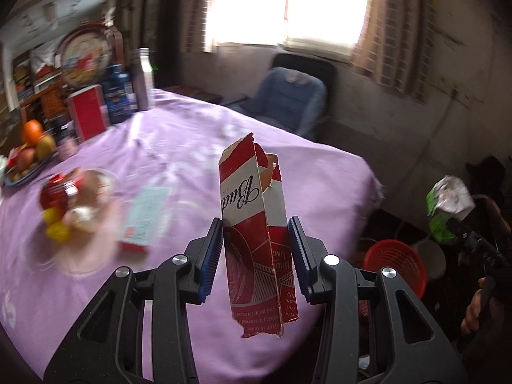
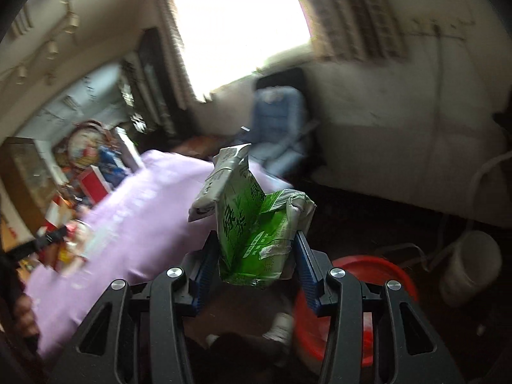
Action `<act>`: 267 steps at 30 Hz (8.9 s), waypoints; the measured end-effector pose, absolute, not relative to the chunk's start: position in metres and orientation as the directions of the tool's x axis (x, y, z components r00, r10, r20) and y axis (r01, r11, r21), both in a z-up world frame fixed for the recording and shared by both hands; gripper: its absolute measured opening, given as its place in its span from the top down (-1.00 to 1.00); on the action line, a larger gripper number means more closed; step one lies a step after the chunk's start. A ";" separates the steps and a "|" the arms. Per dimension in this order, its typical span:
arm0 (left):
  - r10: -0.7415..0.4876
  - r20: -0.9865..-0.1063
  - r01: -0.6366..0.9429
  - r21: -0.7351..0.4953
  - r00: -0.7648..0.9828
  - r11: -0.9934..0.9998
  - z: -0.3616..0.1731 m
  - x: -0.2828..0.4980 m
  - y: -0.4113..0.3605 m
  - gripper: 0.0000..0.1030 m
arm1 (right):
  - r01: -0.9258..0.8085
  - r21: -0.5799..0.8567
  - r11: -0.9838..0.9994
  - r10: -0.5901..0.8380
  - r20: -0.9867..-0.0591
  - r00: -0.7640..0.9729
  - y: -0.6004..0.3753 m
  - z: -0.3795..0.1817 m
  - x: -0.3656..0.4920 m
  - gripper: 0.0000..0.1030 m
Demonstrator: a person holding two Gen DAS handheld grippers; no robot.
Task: Collect trash
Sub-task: 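Carry the Bud carton and green packet to the red wastebasket with both tools, then open both tools to drop the carton and packet into the basket, then swing both tools back toward the table, then reach the right tool toward the red chip bag and paper cup, then grasp the yellow spiky ball with the left tool while the right tool grasps the red chip bag, then lift and carry the chip bag and yellow ball to the red wastebasket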
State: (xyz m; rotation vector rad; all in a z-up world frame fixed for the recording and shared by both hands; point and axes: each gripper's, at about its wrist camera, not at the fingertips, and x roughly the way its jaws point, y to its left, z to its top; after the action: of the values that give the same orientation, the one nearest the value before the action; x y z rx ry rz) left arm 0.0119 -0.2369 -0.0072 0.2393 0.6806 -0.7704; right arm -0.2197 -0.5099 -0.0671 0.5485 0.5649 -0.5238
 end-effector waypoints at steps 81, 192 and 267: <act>-0.104 -0.801 0.251 0.059 0.589 0.966 -0.083 0.198 -0.005 -0.87 | -0.063 0.444 0.894 0.328 -0.553 0.765 -0.260 0.007 0.084 -0.89; -0.118 -0.790 0.183 -0.007 0.602 0.983 -0.069 0.210 0.030 0.35 | -0.018 0.646 0.763 0.564 -0.651 0.508 -0.242 -0.062 0.266 -0.29; -0.228 -0.668 0.244 -0.071 0.708 0.967 -0.011 0.161 0.022 0.37 | -0.091 0.447 0.890 0.238 -0.286 0.928 -0.326 0.050 0.011 0.50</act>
State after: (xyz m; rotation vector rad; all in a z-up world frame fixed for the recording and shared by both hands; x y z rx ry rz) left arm 0.1606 0.0222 -0.0107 0.0230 0.7385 -0.2616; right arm 0.0114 -0.3263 0.0499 0.4431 0.3426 0.1742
